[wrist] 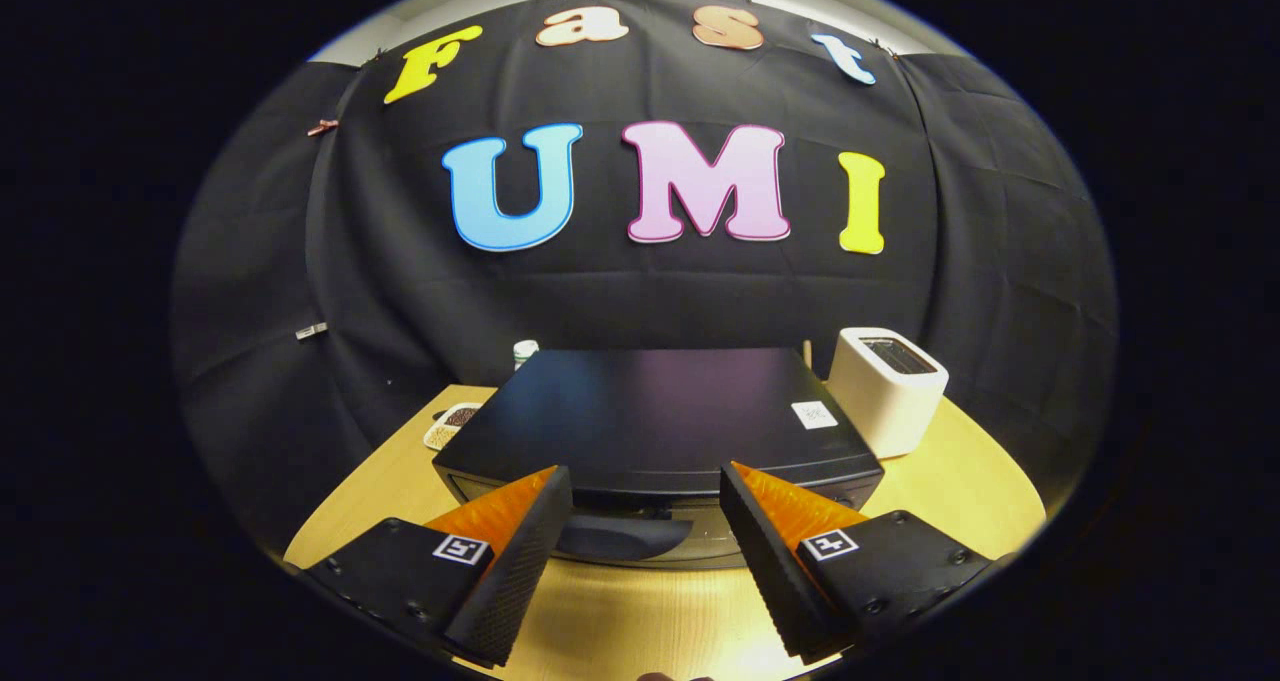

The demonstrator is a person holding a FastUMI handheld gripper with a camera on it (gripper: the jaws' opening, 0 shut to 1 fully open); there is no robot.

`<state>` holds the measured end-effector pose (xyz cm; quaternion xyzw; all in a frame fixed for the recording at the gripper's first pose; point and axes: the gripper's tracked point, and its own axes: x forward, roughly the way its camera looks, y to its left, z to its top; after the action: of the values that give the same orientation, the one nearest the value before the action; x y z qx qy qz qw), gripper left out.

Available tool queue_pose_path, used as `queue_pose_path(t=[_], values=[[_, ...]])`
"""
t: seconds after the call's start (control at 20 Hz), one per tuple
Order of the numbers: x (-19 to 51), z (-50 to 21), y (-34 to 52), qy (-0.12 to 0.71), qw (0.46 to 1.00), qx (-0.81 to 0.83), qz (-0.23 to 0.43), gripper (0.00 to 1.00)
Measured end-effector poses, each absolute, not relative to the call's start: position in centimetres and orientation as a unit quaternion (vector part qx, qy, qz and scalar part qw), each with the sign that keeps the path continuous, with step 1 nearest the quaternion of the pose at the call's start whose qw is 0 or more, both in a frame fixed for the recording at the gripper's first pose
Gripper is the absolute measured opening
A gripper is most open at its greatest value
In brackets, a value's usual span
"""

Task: Open the toaster oven, put the food inside, and close the toaster oven door.

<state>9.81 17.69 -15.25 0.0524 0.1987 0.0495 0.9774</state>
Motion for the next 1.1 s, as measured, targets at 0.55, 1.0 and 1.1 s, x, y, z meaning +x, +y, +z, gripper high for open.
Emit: queue_pose_path(t=[0.55, 1.0, 1.1], values=[[10.9, -18.3, 18.7, 0.235, 0.971, 0.046, 0.017, 0.98], [8.2, -19.1, 18.9, 0.28, 0.956, 0.084, 0.014, 1.0], [7.2, -19.4, 18.9, 0.282, 0.957, 0.07, 0.015, 0.99]])
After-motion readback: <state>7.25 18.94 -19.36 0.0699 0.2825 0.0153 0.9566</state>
